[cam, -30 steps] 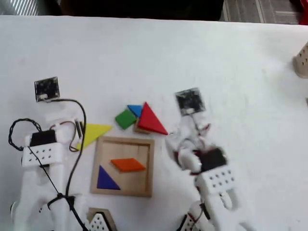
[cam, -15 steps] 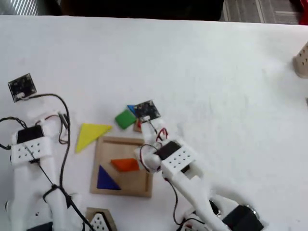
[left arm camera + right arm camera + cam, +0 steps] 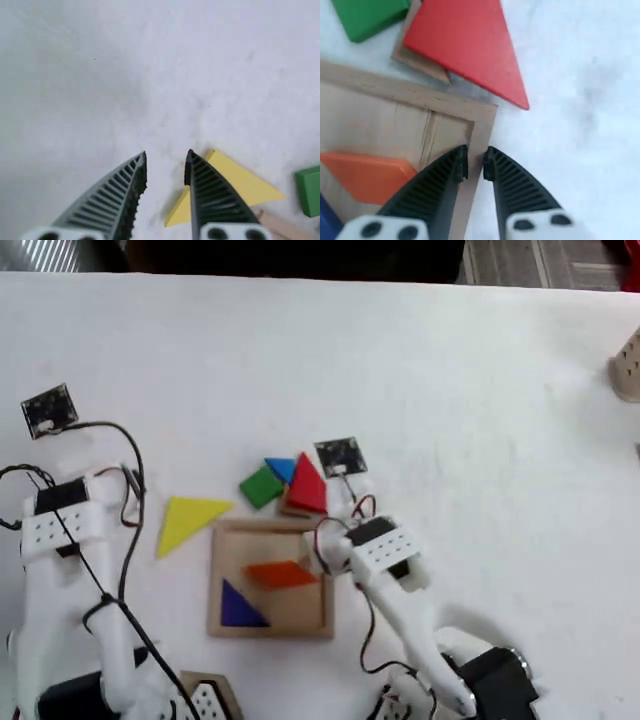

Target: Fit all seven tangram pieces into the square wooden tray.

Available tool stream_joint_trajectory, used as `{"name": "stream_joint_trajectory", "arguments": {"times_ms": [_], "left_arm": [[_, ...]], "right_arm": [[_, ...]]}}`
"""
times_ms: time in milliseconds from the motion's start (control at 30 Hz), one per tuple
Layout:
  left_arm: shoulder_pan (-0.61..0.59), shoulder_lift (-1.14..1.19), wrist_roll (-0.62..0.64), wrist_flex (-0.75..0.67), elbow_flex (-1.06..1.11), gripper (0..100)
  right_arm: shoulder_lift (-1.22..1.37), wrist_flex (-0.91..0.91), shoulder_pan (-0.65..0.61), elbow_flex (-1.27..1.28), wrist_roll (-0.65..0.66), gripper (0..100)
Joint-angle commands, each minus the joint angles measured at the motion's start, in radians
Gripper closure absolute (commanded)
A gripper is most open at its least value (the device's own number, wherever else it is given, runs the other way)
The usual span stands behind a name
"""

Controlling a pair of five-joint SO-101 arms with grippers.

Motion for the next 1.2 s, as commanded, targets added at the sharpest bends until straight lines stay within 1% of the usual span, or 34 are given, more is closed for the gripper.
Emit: {"name": "stream_joint_trajectory", "arguments": {"times_ms": [0,167,300,433,467,533,700,767,867,933,1033,1100,1167], "left_arm": [[-0.005,0.002,0.011,0.006,-0.058,86],[-0.004,-0.002,0.011,0.002,-0.041,86],[0.018,-0.002,0.009,0.0,-0.032,86],[0.038,0.001,0.008,0.0,-0.031,86],[0.039,0.002,0.008,0.0,-0.031,86],[0.041,0.002,0.008,0.0,-0.031,86],[0.056,0.004,0.008,-0.002,-0.025,86],[0.064,-0.002,0.006,-0.009,-0.014,86],[0.067,-0.002,-0.029,-0.017,-0.014,86],[0.076,-0.002,-0.043,-0.017,-0.014,86],[0.084,-0.001,-0.044,-0.015,-0.014,86],[0.084,0.002,-0.043,-0.015,-0.014,86],[0.085,0.002,-0.043,-0.015,-0.014,86]], "right_arm": [[-0.005,-0.005,0.076,-0.04,0.043,98.1],[-0.016,0.041,0.197,-0.046,0.061,98.1],[-0.09,0.119,0.275,-0.044,0.18,98.0],[-0.185,0.209,0.303,-0.029,0.27,97.5],[-0.206,0.223,0.308,-0.017,0.298,96.4],[-0.246,0.228,0.312,0.009,0.333,91.3],[-0.323,0.232,0.303,0.051,0.347,75.5],[-0.334,0.234,0.303,0.055,0.347,73.5],[-0.346,0.229,0.303,0.052,0.338,77.9],[-0.346,0.217,0.28,0.043,0.311,84.9],[-0.337,0.153,0.211,0.041,0.203,98.9],[-0.335,0.127,0.182,0.044,0.169,96.3],[-0.335,0.119,0.171,0.052,0.163,97.8]]}}
